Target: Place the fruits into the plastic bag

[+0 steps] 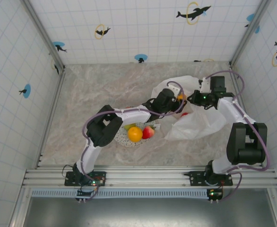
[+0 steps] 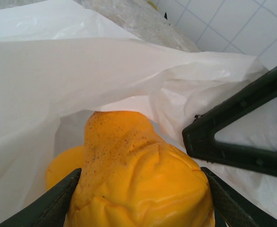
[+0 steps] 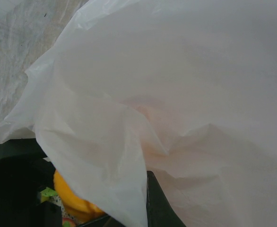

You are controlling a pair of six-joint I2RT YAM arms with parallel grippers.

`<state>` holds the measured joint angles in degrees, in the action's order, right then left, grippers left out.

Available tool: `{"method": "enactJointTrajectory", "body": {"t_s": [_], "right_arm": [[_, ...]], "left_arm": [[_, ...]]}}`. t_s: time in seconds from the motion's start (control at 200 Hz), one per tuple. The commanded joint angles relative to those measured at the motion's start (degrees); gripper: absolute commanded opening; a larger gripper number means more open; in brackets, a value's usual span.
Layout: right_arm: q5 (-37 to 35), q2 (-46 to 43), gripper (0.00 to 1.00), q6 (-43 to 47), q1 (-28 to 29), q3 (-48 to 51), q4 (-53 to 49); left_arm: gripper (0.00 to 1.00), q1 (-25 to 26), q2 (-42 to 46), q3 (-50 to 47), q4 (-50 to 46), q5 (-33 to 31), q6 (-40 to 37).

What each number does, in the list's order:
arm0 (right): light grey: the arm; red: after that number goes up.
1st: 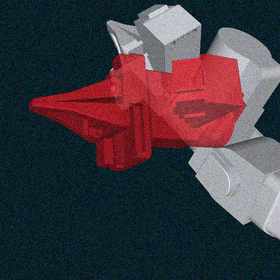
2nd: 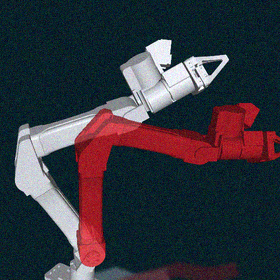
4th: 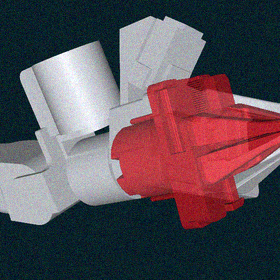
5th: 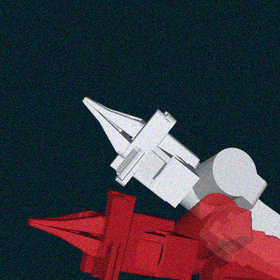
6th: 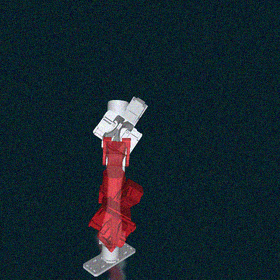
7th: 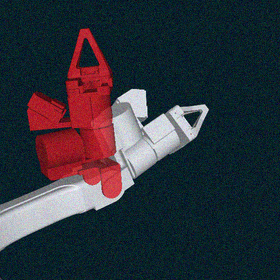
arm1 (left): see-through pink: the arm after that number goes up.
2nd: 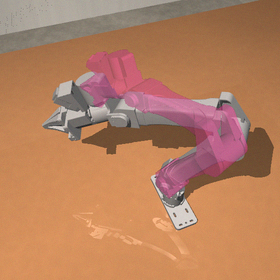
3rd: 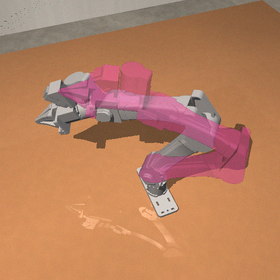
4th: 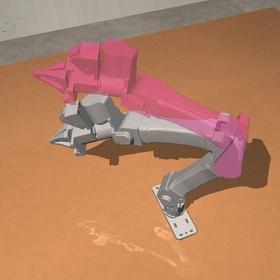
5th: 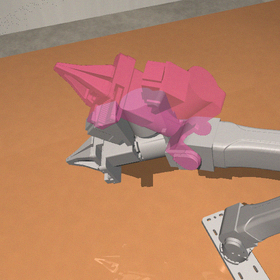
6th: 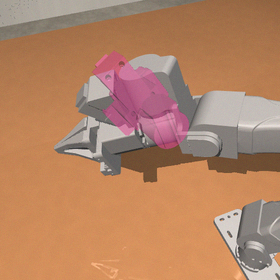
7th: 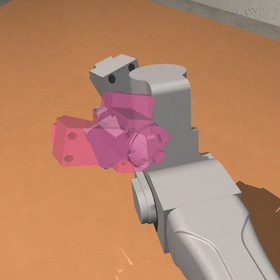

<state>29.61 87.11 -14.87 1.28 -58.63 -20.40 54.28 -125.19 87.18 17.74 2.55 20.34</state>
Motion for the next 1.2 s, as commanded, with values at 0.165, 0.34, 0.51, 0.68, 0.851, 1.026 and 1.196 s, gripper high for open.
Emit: {"method": "enactJointTrajectory", "body": {"t_s": [0.165, 0.34, 0.51, 0.68, 0.851, 1.026, 1.196], "right_arm": [[-1.09, -1.27, 0.0, -1.78, 0.63, -2.8, 0.63], [-1.42, -1.51, 0.0, -3.37, 0.61, -3.59, 2.18], [0.29, -1.12, 0.0, -5.33, 0.7, -4.04, 3.95], [0.54, -0.93, 0.0, -5.64, 0.66, -3.95, 4.45], [0.8, -0.63, 0.0, -5.52, 0.42, -3.75, 4.6], [1.07, -0.45, 0.0, -5.25, -0.1, -3.03, 4.56], [1.5, -0.97, 0.0, -4.7, -1.48, -1.98, 4.46]], "left_arm": [[0.59, -0.14, -3.94, 2.78, 8.53, 1.1, -0.15], [0.61, -0.15, -6.28, 3.44, 11.27, 2.46, 0.46], [0.62, -0.14, -8.1, 4.91, 13.09, 1.93, 0.39], [0.65, -0.23, -12.08, 8.0, 12.22, 1.0, 0.05], [0.72, -0.55, -13.71, 10.33, 9.84, 1.19, 0.01], [0.8, -1.04, -12.55, 10.34, 7.44, 1.49, 0.12], [0.85, -1.16, -7.72, 7.38, 6.7, 2.63, -0.21]]}}
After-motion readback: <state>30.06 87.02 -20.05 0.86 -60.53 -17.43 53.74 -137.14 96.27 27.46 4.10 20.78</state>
